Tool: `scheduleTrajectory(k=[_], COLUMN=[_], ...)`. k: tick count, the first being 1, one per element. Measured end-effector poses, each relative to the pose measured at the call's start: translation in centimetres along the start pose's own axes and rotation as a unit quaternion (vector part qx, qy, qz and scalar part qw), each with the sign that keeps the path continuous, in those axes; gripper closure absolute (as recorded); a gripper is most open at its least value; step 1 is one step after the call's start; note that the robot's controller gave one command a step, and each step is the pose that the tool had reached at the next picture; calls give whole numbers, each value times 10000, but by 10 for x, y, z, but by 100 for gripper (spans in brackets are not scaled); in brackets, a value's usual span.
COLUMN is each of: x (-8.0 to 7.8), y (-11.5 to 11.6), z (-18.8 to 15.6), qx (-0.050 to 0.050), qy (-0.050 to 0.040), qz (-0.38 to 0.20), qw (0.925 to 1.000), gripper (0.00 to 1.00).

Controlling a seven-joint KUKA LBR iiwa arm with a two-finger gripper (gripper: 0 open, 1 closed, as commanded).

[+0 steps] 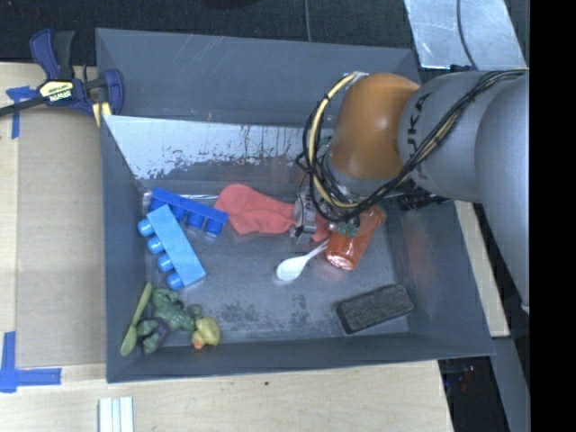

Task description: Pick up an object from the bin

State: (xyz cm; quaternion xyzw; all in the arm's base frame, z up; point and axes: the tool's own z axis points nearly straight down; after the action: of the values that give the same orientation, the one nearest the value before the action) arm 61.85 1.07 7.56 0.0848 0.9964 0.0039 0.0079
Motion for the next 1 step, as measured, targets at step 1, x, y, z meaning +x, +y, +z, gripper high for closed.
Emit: scheduleTrajectory(k=[1], x=[0], y=[0], z=[0], qx=[0], qy=[0], qz=[0], qw=[10000], gripper=[100])
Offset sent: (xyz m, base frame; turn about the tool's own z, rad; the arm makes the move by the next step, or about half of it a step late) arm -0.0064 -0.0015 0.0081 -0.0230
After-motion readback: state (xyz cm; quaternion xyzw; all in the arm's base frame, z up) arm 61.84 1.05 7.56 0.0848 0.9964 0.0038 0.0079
